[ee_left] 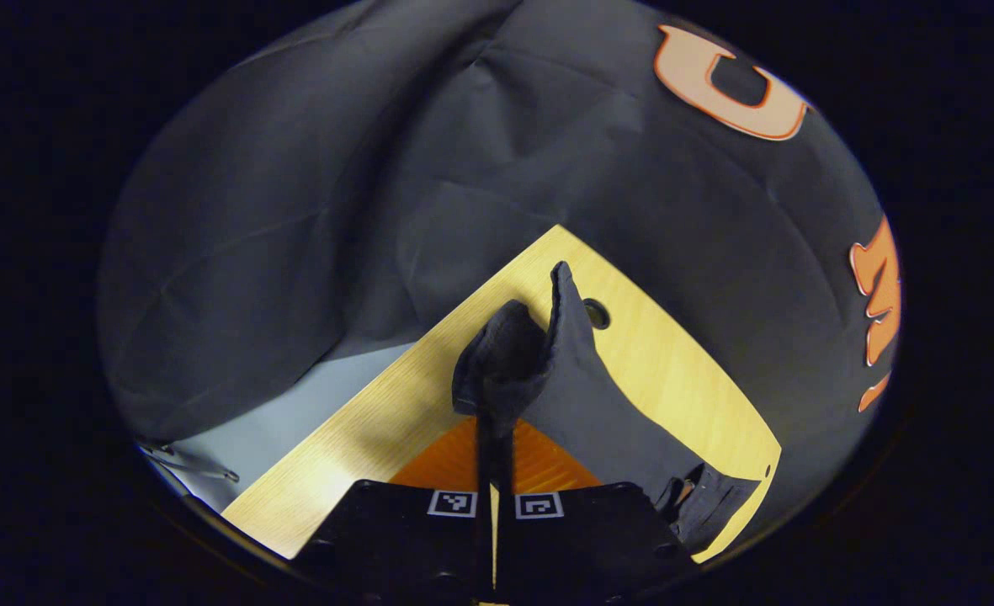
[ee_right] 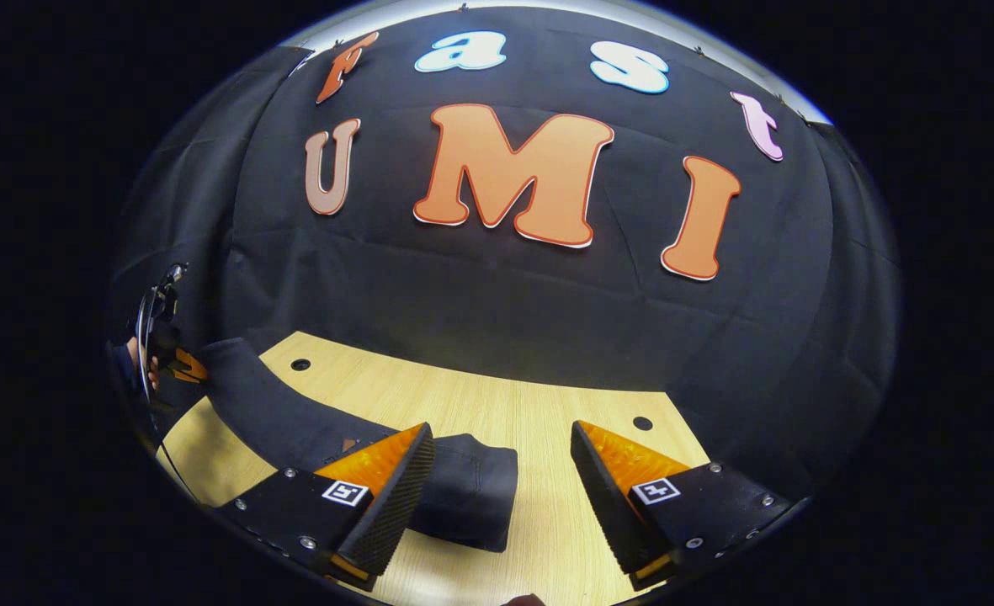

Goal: Grasp the waist and the cuffs of the jeans and fold them to make the two legs overlap; first hold the waist and fold one-third of the jeans toward the cuffs, then hold the cuffs and fold the remaining one-third in the same direction to finish folding.

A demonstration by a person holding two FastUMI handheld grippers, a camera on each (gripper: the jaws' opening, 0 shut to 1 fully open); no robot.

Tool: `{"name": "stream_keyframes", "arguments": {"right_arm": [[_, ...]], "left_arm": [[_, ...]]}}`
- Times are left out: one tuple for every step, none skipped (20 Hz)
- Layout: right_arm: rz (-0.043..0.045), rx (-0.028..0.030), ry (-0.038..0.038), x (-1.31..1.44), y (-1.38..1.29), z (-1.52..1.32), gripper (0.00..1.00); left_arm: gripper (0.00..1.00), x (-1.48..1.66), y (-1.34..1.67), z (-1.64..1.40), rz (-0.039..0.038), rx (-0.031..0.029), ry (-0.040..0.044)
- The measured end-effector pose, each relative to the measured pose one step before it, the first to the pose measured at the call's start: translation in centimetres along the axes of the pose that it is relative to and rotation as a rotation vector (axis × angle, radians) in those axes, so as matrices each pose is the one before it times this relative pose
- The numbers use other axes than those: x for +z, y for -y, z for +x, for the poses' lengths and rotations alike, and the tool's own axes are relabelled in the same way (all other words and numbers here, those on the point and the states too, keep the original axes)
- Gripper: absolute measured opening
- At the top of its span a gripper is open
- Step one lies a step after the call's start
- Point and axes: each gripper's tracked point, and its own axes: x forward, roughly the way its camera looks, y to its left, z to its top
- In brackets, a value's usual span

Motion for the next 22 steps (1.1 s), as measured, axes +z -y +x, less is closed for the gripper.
{"name": "stream_keyframes", "arguments": {"right_arm": [[-0.00368, 0.00159, 0.00342, 0.05, 0.139, 0.214, 0.98], [-0.00014, 0.00771, 0.0035, 0.106, -0.099, 0.179, 0.98], [0.00304, 0.00714, 0.00082, 0.018, 0.063, -0.028, 0.98], [0.00333, 0.00685, 0.0032, 0.078, 0.04, 0.185, 0.98], [0.00164, 0.00658, 0.00167, 0.031, -0.039, 0.203, 0.98], [0.00173, 0.00205, 0.00648, 0.109, 0.111, 0.074, 0.98], [0.00318, 0.0059, 0.00384, 0.134, 0.094, 0.13, 0.98], [0.00191, 0.00092, 0.00528, 0.187, 0.218, 0.037, 0.98], [0.00239, 0.00564, 0.00393, 0.077, 0.176, 0.219, 0.98], [0.00129, 0.00241, -0.0001, 0.03, 0.084, 0.033, 0.98], [0.00254, 0.00673, 0.00259, -0.041, 0.013, 0.183, 0.98], [0.00183, 0.00686, -0.00022, -0.106, -0.007, 0.036, 0.98], [0.00038, 0.00552, 0.00148, 0.016, 0.252, 0.156, 0.98], [0.00009, 0.00699, -0.00125, -0.018, 0.005, 0.153, 0.98], [-0.00021, 0.00328, 0.00047, 0.023, 0.076, 0.18, 0.98], [0.00092, 0.00914, 0.00016, 0.051, 0.001, 0.162, 0.98], [-0.00115, 0.00247, 0.00091, -0.048, 0.028, 0.061, 0.98], [-0.00152, 0.00476, 0.00254, -0.017, 0.088, 0.125, 0.98], [-0.00017, 0.00321, -0.00036, -0.019, 0.098, 0.05, 0.98], [0.00035, 0.00004, 0.00159, -0.008, 0.085, -0.002, 0.98], [0.00149, 0.00273, 0.00093, -0.025, 0.003, 0.03, 0.98], [0.00051, -0.00342, 0.00048, -0.012, 0.179, 0.052, 0.99]], "left_arm": [[0.02, 0.714, 0.276, -1.024, 0.01639, -0.01132, 0.01607], [0.02, 0.629, 0.109, -0.751, 0.01838, -0.00199, 0.01476], [0.02, 0.34, 0.736, -0.337, 0.02874, -0.01194, 0.02289], [0.02, 0.308, 0.995, -0.699, 0.02807, -0.01567, 0.02117], [0.02, 0.074, 1.216, -0.907, 0.02446, -0.02678, 0.0261], [0.02, 0.369, 1.035, -1.09, 0.01634, -0.0264, 0.01968], [0.02, 0.74, 0.695, -0.833, 0.01961, -0.01736, 0.02186], [0.02, 0.721, 0.927, -0.702, 0.02205, -0.02097, 0.02221], [0.02, 0.359, 1.263, -0.825, 0.02388, -0.02277, 0.02649], [0.02, 0.337, 1.159, -0.589, 0.02478, -0.0147, 0.0144], [0.02, 0.384, 1.129, -0.454, 0.02393, -0.01282, 0.01801], [0.02, 0.379, 1.473, -0.468, 0.01692, -0.02345, 0.01127], [0.02, 0.34, 1.341, -0.412, 0.0222, -0.01617, 0.01425], [0.02, 0.216, 1.45, -0.413, 0.01692, -0.01779, 0.00728], [0.02, 0.415, 1.303, -0.447, 0.01384, -0.01328, 0.01273], [0.02, 0.365, 1.353, -0.285, 0.01186, -0.01732, 0.00456], [0.02, 0.221, 1.245, -0.208, 0.00584, -0.01129, 0.00672], [0.02, 0.276, 1.254, -0.22, 0.00574, -0.022, 0.00715], [0.02, 0.335, 1.252, -0.257, 0.0036, -0.01204, 0.00979], [0.02, 0.426, 1.289, -0.112, 0.00289, -0.02032, 0.01187], [0.02, 0.11, 0.982, -0.071, 0.00136, -0.01602, 0.00367], [0.02, 0.104, 1.22, 0.027, -0.0016, -0.01974, 0.00279]]}}
